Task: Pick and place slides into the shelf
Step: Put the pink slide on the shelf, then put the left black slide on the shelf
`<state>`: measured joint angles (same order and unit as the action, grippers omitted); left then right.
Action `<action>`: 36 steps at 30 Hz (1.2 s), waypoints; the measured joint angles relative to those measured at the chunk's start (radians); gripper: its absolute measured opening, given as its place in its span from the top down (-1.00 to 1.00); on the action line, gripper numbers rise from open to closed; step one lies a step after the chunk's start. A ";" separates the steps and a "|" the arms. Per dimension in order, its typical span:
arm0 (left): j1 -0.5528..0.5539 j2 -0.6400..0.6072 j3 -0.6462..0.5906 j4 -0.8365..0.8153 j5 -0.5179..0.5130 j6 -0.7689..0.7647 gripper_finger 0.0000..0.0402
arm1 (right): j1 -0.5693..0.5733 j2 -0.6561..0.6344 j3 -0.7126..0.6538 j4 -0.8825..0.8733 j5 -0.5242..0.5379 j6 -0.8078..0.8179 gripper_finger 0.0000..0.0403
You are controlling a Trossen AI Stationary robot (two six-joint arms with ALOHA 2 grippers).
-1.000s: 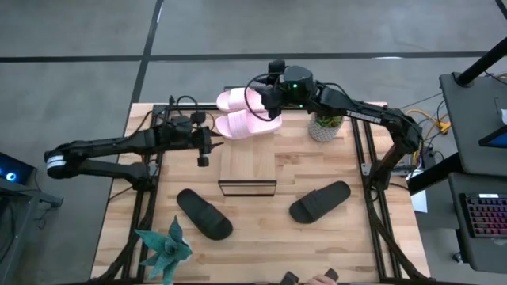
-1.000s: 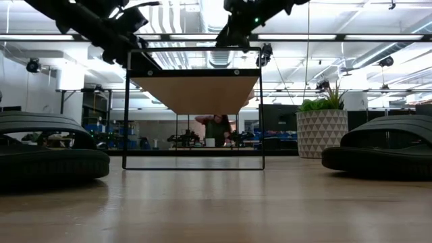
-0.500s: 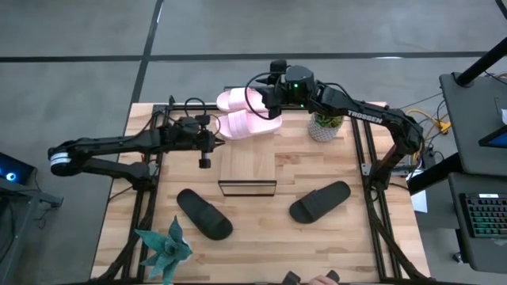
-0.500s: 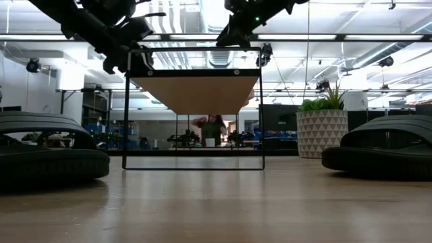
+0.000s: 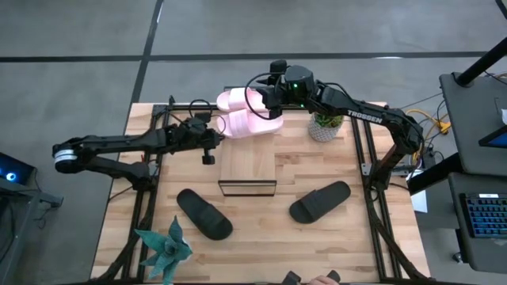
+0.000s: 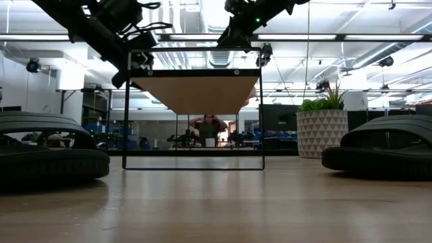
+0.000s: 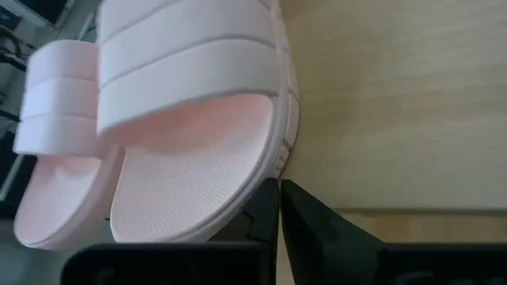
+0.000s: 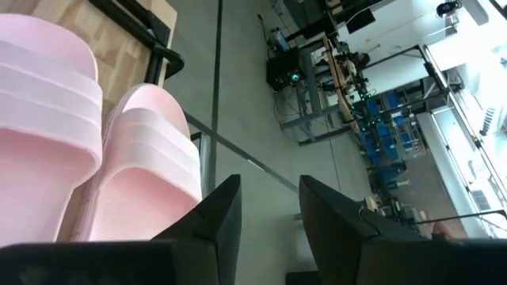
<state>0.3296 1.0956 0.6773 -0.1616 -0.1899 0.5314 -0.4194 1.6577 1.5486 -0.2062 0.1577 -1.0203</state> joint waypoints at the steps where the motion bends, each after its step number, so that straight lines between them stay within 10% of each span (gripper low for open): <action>1: 0.001 0.003 0.000 0.010 -0.004 0.002 1.00 | 0.000 0.000 0.000 0.000 0.000 0.000 0.41; 21: 0.005 -0.020 0.001 0.015 -0.079 0.007 1.00 | 0.000 0.001 0.000 -0.052 0.000 -0.005 0.42; 36: -0.009 -0.313 0.003 -0.056 0.070 -0.058 0.84 | 0.027 -0.142 -0.001 -0.214 0.079 0.170 0.47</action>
<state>0.3201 0.7823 0.6800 -0.2174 -0.1204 0.4736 -0.3928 1.5155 1.5475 -0.4207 0.2363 -0.8501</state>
